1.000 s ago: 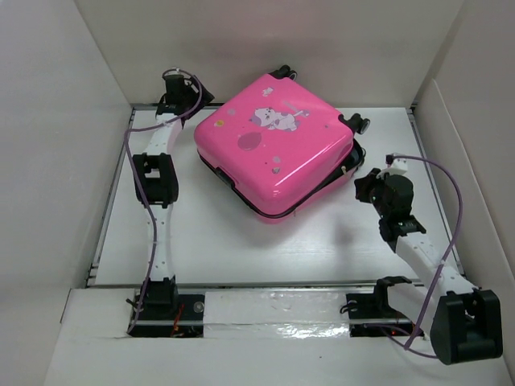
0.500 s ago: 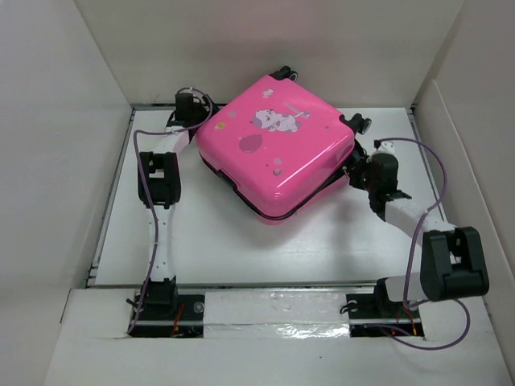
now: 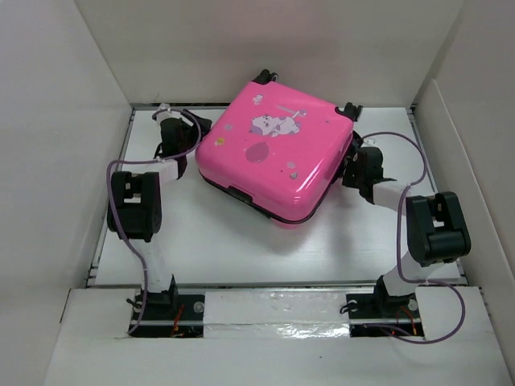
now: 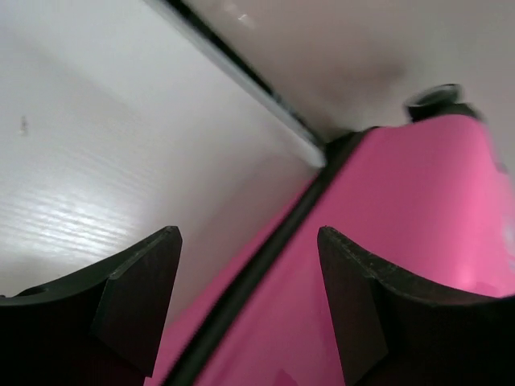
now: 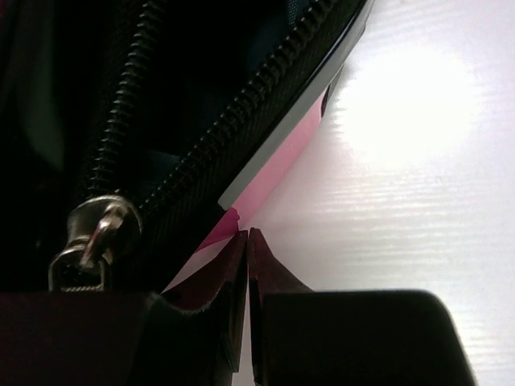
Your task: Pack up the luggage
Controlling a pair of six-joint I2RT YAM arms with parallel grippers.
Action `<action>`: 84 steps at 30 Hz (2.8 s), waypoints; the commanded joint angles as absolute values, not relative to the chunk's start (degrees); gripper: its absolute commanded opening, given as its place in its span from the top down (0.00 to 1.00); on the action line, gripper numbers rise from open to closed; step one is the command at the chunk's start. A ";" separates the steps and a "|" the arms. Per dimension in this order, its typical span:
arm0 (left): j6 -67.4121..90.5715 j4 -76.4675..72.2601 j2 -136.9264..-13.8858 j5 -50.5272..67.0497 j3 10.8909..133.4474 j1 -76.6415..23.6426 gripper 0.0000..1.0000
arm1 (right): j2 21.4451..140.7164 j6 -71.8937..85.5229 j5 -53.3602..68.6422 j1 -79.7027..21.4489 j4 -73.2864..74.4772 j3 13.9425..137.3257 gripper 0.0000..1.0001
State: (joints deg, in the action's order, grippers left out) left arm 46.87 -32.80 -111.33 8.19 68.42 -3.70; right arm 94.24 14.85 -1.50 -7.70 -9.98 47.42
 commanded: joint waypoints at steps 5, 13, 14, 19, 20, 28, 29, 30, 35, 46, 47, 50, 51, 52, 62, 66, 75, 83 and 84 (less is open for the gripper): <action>47.37 -45.17 -93.97 10.20 48.10 -10.46 0.34 | 92.72 12.57 12.48 -16.43 -17.93 52.82 0.90; 49.04 -50.01 -82.98 11.07 32.53 -13.97 0.34 | 92.55 12.65 15.20 -16.35 -18.72 52.65 0.89; 49.30 -50.01 -81.58 11.25 31.91 -13.97 0.34 | 92.37 13.09 15.90 -15.13 -18.89 52.73 0.89; 50.44 -49.92 -77.18 13.00 28.49 -15.47 0.34 | 91.50 12.66 18.11 -11.96 -16.27 54.05 0.75; 50.80 -49.92 -75.60 13.44 27.87 -15.99 0.34 | 91.15 12.48 17.93 -11.43 -15.74 53.88 0.73; 50.63 -46.33 -69.17 12.13 25.31 -23.10 0.33 | 83.25 15.47 17.06 -4.58 -17.83 47.21 0.49; 50.54 -46.06 -68.56 11.35 25.23 -24.33 0.33 | 82.28 15.99 16.79 -4.57 -18.10 46.76 0.47; 50.19 -45.88 -68.29 10.99 25.31 -25.30 0.33 | 81.40 16.08 16.61 -3.70 -18.11 46.32 0.46; 47.39 -39.40 -61.81 4.60 26.54 -26.02 0.28 | 75.34 15.65 16.09 -3.16 -16.00 44.04 0.38; 49.30 -30.05 -53.00 -3.72 18.48 -17.33 0.15 | 67.50 17.32 16.08 -2.64 -17.40 36.56 0.83; 49.48 -31.10 -53.09 -1.52 17.50 -16.36 0.14 | 67.59 17.05 16.17 -2.64 -17.14 36.48 0.82; 49.57 -35.68 -52.74 5.70 13.37 -14.60 0.09 | 68.29 17.05 16.61 -2.64 -18.19 35.95 0.67; 49.92 -36.21 -52.47 6.41 12.58 -14.59 0.09 | 68.47 17.22 17.13 -2.64 -18.54 35.77 0.62; 50.27 -36.91 -52.04 6.68 11.79 -14.59 0.09 | 68.64 17.31 17.66 -2.64 -19.42 35.68 0.55; 62.13 -72.30 -60.35 13.71 -3.07 -12.39 0.04 | 70.66 18.72 21.61 -2.11 -22.85 35.16 0.46; 63.28 -83.03 -67.05 15.56 -2.29 -14.31 0.01 | 70.49 19.34 23.46 -2.11 -23.20 35.07 0.34; 69.78 -107.21 -83.92 16.35 1.67 -17.58 0.01 | 72.51 21.80 28.92 -2.11 -25.31 35.25 0.34; 72.43 -114.46 -85.72 18.55 7.28 -17.58 0.01 | 70.58 20.74 29.27 -2.11 -23.38 34.72 0.33; 71.73 -112.00 -83.87 18.37 8.25 -17.58 0.01 | 70.49 20.74 29.27 -2.11 -23.29 34.54 0.33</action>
